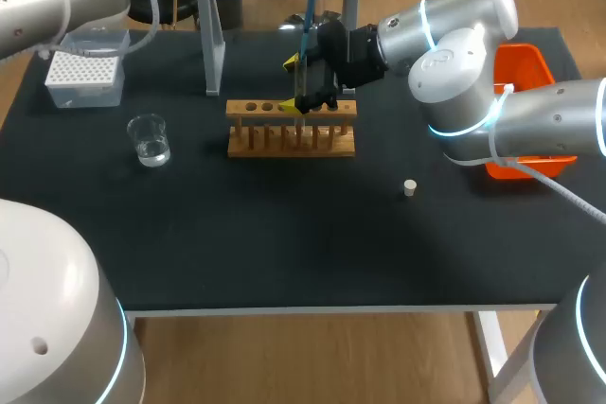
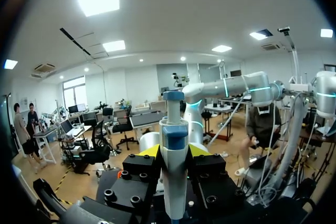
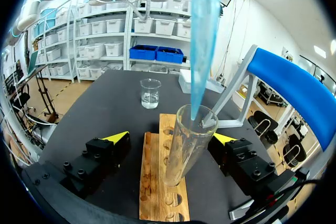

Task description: Invert the test tube, pick up the pipette, mount the tip to pipette, aspirate from beaker and dispense into the tube, eject the tip, return the pipette, and cap with the stopper.

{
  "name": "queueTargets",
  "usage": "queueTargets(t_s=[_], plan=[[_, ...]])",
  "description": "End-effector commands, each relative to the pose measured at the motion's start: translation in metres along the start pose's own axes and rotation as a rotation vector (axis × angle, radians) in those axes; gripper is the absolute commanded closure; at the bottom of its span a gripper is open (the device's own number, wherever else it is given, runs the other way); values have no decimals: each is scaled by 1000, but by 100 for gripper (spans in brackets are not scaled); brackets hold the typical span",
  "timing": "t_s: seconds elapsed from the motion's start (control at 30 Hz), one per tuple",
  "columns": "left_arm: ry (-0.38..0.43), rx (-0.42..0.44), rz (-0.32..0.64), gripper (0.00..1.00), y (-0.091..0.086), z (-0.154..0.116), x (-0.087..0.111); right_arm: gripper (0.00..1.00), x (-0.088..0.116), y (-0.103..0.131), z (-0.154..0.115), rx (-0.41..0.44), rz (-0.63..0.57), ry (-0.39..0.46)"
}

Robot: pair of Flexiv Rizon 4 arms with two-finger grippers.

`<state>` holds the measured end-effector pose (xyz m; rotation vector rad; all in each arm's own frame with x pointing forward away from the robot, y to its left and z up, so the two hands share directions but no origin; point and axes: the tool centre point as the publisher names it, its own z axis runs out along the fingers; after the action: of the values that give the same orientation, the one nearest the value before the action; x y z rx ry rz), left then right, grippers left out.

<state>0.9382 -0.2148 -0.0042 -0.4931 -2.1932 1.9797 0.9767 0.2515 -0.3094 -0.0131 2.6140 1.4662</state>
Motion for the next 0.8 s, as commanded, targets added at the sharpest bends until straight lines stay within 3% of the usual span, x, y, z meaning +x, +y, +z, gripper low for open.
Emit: queueTargets(t_s=[0.03,0.3,0.6,0.8], plan=[[-15,-13,3,100,-6,-1,6,0,0,1,-2,4,0,4],[-82,-42,-11,100,-8,-21,31,0,0,1,-2,4,0,4],[-188,-32,-97,100,25,-34,77,0,0,1,-2,4,0,4],[-285,22,-116,100,49,-29,98,0,0,1,-2,4,0,4]])
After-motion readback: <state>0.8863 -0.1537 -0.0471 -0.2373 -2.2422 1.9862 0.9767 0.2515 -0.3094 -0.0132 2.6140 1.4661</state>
